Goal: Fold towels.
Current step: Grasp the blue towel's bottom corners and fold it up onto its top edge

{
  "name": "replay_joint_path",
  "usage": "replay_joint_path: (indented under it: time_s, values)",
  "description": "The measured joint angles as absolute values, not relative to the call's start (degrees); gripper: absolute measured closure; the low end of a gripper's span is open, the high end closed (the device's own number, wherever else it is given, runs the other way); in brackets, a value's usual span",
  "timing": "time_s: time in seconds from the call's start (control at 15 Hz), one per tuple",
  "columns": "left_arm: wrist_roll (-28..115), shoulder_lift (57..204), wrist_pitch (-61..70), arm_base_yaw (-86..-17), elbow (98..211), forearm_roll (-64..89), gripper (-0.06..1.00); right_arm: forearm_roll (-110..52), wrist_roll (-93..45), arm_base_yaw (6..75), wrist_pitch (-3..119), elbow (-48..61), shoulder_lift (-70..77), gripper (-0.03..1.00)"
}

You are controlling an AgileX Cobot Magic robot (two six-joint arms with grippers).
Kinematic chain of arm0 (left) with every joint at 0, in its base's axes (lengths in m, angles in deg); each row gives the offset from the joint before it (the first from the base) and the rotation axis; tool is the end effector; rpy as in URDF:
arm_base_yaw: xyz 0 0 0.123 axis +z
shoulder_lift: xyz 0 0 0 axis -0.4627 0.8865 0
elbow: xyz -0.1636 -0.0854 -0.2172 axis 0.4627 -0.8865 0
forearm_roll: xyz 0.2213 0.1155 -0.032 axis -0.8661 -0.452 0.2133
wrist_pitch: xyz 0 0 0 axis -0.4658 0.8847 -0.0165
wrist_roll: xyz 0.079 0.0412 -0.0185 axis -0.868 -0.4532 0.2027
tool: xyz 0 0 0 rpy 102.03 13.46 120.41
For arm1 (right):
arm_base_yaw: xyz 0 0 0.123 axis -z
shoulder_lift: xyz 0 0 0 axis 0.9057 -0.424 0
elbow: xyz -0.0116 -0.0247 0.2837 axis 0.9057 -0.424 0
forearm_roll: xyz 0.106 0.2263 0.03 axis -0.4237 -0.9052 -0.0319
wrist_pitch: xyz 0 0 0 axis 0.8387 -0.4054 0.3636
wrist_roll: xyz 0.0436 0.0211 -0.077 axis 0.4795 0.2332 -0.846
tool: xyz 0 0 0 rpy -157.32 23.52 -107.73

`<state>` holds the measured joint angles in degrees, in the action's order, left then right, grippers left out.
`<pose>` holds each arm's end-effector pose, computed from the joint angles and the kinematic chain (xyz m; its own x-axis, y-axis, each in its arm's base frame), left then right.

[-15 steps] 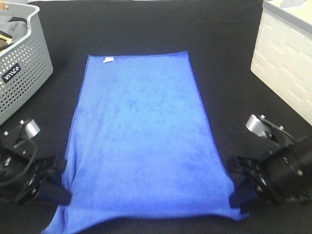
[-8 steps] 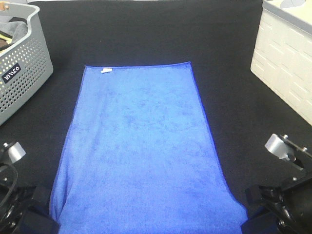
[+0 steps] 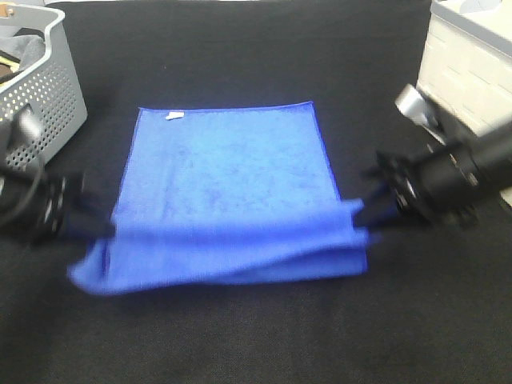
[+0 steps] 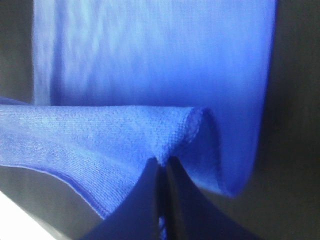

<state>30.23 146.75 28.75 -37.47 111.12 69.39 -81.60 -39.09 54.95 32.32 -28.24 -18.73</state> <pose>0.2517 -0.0851 0.1652 -0.9190 -0.1651 -0.3579 0.0600 0.8388 -0.5412 0.2797 0.0951 0.1671 -0.9550 0.0973 -0.2802 -0.0794 0.8263 0.5575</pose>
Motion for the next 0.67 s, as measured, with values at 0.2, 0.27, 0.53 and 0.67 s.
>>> replay_joint_path:
  time_s: [0.2,0.27,0.53,0.67]
  values:
    - [36.7,155.4,27.6,-37.47,126.53,61.03,0.94,-77.19,-34.56,54.95,29.4,-12.66,-28.81,0.97]
    - [39.16,158.84,27.6,-37.47,131.34,57.99,0.94,-74.73,-32.5,54.95,28.48,-7.44,-32.31,0.97]
    - [51.83,174.02,29.49,-34.95,154.49,47.11,0.94,-63.67,-22.36,54.95,25.85,16.22,-46.46,0.97]
    - [52.8,177.0,29.61,-34.04,159.53,46.42,0.94,-61.9,-21.1,54.95,25.56,21.43,-49.15,0.97]
